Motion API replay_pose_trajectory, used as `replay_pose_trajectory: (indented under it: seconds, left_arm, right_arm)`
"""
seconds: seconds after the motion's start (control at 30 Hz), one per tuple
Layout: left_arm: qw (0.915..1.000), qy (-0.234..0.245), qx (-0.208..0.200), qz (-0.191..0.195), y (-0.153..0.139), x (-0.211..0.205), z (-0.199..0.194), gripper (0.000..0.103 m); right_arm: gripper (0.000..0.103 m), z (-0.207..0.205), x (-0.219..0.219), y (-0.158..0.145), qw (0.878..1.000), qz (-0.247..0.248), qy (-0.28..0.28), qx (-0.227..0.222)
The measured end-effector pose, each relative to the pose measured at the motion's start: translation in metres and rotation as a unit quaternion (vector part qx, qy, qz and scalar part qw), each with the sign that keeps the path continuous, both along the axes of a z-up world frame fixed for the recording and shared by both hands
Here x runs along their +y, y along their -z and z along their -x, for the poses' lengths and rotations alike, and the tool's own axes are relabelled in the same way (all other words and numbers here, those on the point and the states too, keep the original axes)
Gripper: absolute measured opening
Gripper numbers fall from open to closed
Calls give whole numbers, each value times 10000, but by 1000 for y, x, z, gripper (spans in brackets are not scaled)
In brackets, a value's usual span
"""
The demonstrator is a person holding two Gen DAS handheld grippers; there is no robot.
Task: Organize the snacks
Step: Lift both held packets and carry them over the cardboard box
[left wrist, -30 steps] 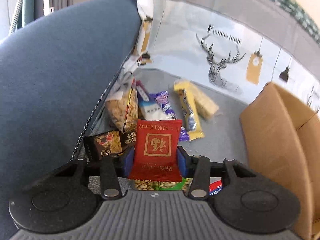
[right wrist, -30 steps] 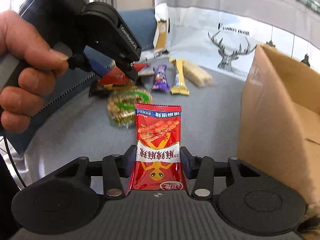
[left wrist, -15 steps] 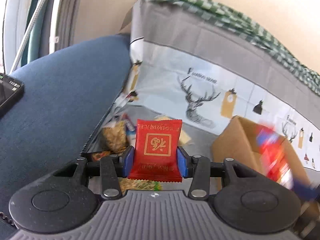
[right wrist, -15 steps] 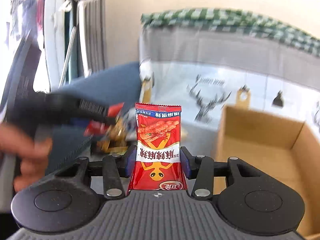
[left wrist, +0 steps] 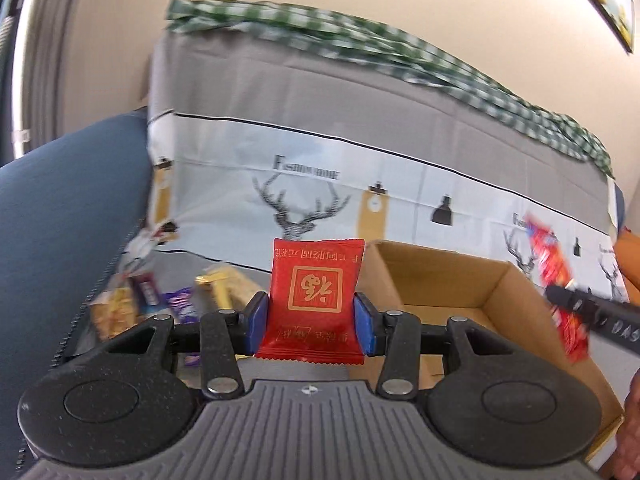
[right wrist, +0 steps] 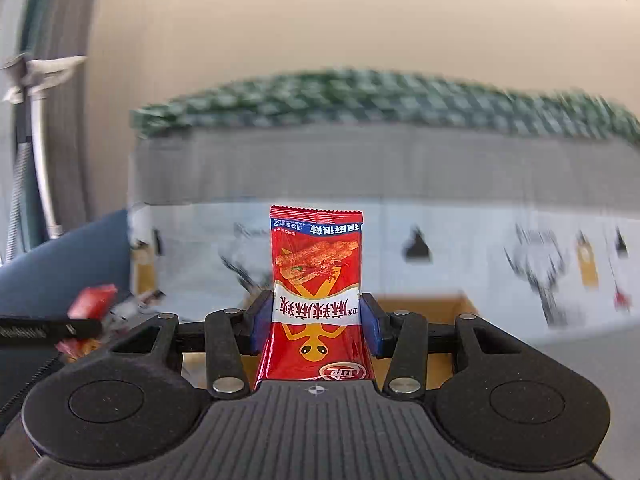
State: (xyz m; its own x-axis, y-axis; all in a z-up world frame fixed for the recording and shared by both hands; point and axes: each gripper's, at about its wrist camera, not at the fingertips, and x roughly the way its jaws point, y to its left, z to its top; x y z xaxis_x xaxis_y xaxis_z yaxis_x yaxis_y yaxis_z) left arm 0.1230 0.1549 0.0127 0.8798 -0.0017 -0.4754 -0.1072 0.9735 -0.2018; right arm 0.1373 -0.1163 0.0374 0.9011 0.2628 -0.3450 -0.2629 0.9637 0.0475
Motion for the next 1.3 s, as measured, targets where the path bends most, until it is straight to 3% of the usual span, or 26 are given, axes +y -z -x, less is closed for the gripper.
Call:
replay_pose_trajectory:
  seconds: [0.1,0.7,0.93,1.3]
  left_arm:
    - [9998,170,-59,-8,1,-16,-7,49]
    - [9915,1224,-384,236,6,-105,-26,49]
    - [9881,1435,-453,332,7,-116,-27,50]
    - [9885,1388,-391,458,8,-112,-27,50]
  right_arm:
    - [48,-10,-12,7,9990,-71,245,367]
    - [48,-16,-65,14,9977,127,478,472]
    - [48,-15,-74,17,9972,138,574,467]
    - [48,-14,-64,16,9978,214,461,420]
